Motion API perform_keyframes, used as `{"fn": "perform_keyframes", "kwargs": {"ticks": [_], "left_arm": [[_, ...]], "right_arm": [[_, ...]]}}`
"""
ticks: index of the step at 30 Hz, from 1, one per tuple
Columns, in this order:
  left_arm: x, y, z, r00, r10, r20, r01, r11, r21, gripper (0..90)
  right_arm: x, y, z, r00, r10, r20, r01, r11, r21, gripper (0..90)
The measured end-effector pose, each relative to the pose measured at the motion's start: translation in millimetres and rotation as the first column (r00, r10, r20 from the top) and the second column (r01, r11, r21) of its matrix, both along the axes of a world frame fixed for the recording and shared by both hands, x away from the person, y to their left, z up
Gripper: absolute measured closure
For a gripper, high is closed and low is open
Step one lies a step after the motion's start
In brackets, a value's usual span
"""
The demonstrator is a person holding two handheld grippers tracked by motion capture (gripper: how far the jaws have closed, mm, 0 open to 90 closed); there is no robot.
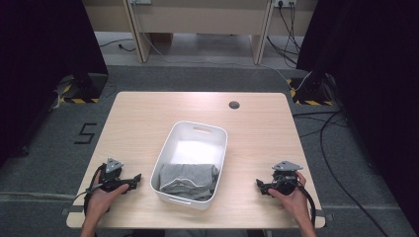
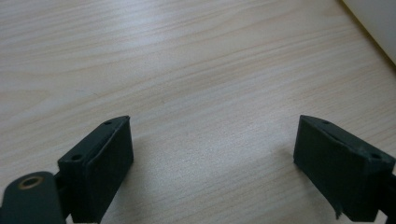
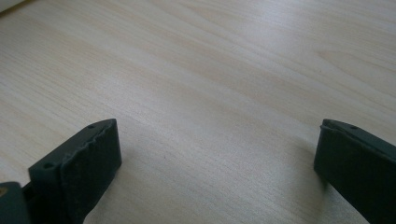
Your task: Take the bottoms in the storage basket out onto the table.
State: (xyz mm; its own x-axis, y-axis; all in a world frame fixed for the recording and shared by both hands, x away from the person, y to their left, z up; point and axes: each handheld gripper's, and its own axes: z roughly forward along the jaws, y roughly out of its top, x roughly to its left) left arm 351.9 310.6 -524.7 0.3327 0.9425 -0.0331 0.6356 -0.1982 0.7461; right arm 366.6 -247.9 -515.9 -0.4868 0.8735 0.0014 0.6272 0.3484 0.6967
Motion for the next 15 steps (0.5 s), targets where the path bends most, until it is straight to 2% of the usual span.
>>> {"fn": "perform_keyframes", "kwargs": {"ticks": [1,2,3,5,7,8,9,10,11,12,15], "left_arm": [[0.0,0.0,0.0,1.0,0.0,0.0,0.0,1.0,0.0,11.0],[0.0,0.0,0.0,1.0,0.0,0.0,0.0,1.0,0.0,11.0],[0.0,0.0,0.0,1.0,0.0,0.0,0.0,1.0,0.0,11.0],[0.3,0.0,-0.1,1.0,-0.001,0.0,0.001,1.0,0.001,10.8],[0.3,0.0,-0.1,1.0,-0.001,0.0,0.001,1.0,0.001,10.7],[0.3,0.1,0.0,1.0,-0.002,0.0,0.002,1.0,0.001,10.7],[0.3,0.0,-0.1,1.0,-0.001,0.0,0.001,1.0,0.002,10.7],[0.3,0.1,0.0,1.0,-0.002,0.0,0.002,1.0,0.001,10.7],[0.3,0.0,0.0,1.0,-0.002,0.0,0.002,1.0,0.001,10.7],[0.3,0.0,0.0,1.0,-0.002,0.0,0.002,1.0,0.002,10.7],[0.3,0.0,0.0,1.0,-0.002,0.0,0.002,1.0,0.002,10.6]], "right_arm": [[0.0,0.0,0.0,1.0,0.0,0.0,0.0,1.0,0.0,4.3],[-0.7,-0.2,1.9,0.9999,-0.001,0.017,0.001,1.0,0.004,18.0],[-1.1,-0.6,3.3,0.9996,0.009,0.028,-0.009,1.0,0.01,22.5],[-2.2,-0.1,5.2,0.9995,0.01,0.032,-0.011,0.999,0.033,12.1],[-2.3,-0.1,7.3,0.9987,0.011,0.05,-0.013,0.998,0.054,19.7],[-2.3,-0.1,7.3,0.9987,0.011,0.05,-0.013,0.998,0.054,19.7],[-3.1,0.4,9.3,0.9982,0.012,0.059,-0.016,0.997,0.074,18.5],[-3.8,1.1,11.5,0.9975,0.019,0.068,-0.026,0.995,0.099,13.8],[-5.3,2.4,14.2,0.9972,0.018,0.072,-0.027,0.992,0.127,15.5],[-6.1,4.6,19.8,0.9951,0.041,0.09,-0.055,0.986,0.158,15.3],[-6.0,8.6,26.4,0.9919,0.068,0.107,-0.084,0.985,0.151,16.2]]}}
